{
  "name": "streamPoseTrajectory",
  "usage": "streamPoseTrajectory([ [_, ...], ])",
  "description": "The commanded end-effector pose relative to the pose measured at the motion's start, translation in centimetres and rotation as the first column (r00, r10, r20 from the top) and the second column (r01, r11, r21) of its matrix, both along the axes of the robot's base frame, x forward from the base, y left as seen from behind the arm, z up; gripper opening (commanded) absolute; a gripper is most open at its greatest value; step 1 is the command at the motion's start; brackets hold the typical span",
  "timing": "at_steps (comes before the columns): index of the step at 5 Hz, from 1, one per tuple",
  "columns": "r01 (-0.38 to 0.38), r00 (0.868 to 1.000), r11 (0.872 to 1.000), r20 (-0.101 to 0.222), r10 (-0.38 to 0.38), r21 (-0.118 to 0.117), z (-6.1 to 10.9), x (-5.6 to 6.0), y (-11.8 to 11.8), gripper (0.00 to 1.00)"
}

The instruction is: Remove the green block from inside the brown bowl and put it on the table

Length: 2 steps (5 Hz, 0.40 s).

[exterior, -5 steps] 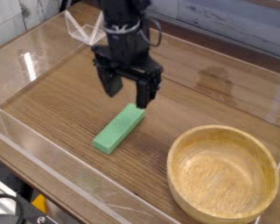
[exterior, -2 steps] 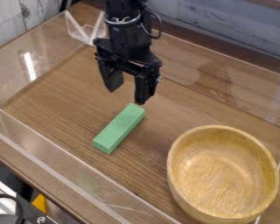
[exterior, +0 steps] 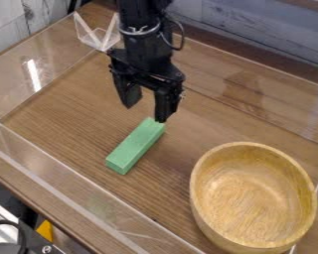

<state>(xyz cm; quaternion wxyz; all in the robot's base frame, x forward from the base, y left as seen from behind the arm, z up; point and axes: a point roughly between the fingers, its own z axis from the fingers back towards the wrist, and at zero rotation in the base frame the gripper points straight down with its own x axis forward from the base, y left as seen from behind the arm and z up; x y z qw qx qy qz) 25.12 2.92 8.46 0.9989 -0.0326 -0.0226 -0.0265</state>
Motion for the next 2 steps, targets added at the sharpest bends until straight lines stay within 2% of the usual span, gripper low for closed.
streamPoseTrajectory([
  [1,0.019,0.999,1.000,0.028,-0.019,0.004,0.94,0.09,-0.44,1.00],
  [2,0.025,0.999,1.000,0.027,-0.025,0.002,1.33,-0.15,-0.67,1.00],
])
